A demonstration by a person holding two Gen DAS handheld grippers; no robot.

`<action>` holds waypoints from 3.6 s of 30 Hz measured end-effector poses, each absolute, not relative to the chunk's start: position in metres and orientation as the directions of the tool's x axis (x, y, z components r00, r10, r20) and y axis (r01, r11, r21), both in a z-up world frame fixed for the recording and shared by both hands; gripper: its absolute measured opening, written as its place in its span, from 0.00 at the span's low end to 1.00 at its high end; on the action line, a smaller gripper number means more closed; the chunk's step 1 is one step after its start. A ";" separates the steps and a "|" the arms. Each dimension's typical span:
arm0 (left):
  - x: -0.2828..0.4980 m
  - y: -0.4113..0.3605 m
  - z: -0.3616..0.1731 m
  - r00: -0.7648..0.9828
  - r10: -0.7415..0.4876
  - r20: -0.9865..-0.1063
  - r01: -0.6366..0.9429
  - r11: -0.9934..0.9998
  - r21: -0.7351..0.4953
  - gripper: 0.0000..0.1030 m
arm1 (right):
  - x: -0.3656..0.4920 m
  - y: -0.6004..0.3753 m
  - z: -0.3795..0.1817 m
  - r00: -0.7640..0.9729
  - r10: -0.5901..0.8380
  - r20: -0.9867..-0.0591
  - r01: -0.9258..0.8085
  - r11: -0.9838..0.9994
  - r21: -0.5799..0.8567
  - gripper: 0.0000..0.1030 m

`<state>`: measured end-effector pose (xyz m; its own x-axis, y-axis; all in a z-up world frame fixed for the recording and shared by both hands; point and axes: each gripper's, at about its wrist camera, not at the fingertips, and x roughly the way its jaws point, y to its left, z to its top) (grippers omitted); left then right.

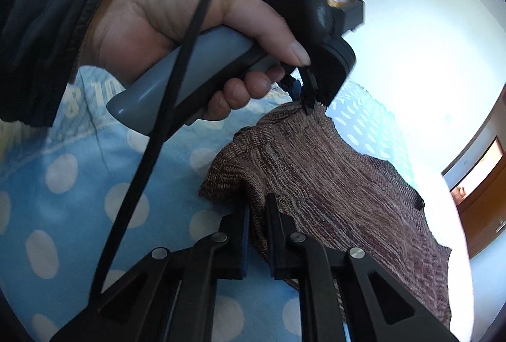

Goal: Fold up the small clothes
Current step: 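Grasp the side edge of the folded sweater with both grippers, then lift the held edge and fold the sweater over onto itself with both grippers, then press the folded sweater with the right gripper while the left gripper opens and withdraws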

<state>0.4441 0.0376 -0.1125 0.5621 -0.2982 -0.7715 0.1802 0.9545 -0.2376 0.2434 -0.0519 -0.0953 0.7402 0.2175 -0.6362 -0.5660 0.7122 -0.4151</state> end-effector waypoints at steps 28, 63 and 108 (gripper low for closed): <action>0.432 -0.019 -0.036 0.588 -0.474 -0.656 0.273 0.879 -0.391 0.08 | 0.246 -0.157 -0.027 0.758 0.304 -0.577 -0.482 0.857 -0.181 0.07; 0.440 -0.199 -0.020 0.451 -0.616 -0.646 0.485 0.777 -0.402 0.08 | 0.242 -0.309 -0.021 0.751 0.226 -0.620 -0.255 0.966 0.043 0.05; 0.315 -0.153 -0.120 0.591 -0.380 -0.712 0.400 0.904 -0.151 0.72 | 0.249 -0.421 -0.041 0.679 0.301 -0.670 0.005 0.910 0.414 0.15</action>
<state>0.3148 -0.1527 -0.1202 0.5907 -0.3800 -0.7118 0.3998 0.9041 -0.1509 0.2488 -0.4206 -0.0411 0.6789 0.3009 -0.6697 0.0052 0.9101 0.4143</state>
